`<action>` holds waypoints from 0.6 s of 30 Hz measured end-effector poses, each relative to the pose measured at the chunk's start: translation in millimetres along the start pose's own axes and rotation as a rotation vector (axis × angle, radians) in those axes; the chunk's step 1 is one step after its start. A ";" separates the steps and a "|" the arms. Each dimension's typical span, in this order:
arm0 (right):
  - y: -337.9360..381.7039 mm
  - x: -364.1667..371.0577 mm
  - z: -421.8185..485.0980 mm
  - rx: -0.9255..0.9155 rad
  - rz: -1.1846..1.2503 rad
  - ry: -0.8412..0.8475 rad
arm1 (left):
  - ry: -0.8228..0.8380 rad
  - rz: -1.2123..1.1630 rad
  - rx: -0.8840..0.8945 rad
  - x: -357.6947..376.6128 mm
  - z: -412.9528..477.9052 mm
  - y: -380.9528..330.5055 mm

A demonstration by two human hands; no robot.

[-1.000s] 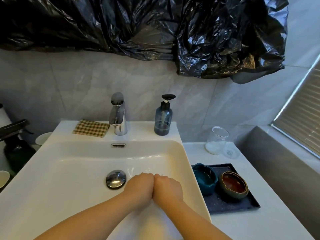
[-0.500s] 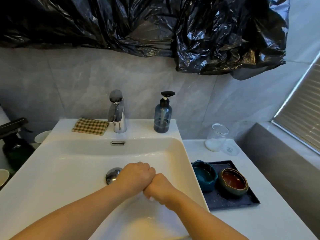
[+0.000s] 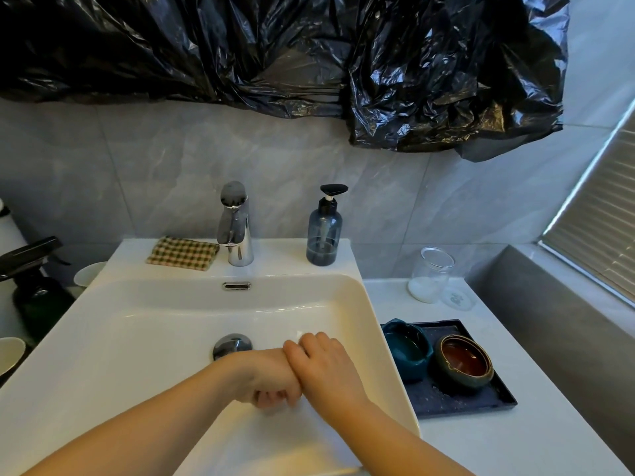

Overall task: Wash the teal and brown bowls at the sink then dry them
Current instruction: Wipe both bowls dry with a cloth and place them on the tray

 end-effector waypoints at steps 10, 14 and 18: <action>-22.0 8.0 6.1 0.204 -0.022 0.173 | -0.617 0.770 0.019 -23.5 3.3 -26.2; -32.1 17.2 0.2 0.417 0.221 0.301 | -0.746 0.998 0.080 -28.6 -5.6 -41.0; -34.2 28.8 -10.6 0.596 0.591 0.281 | -0.920 1.211 0.292 -30.3 -26.1 -58.5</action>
Point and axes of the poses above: each hand's wrist, its own z-axis towards the middle knuckle, its own x-axis out of the palm, y = z × x, the point moved 9 cm from there along z, towards the middle knuckle, and after that the axes turned 13 degrees about z, right-handed, at the moved point
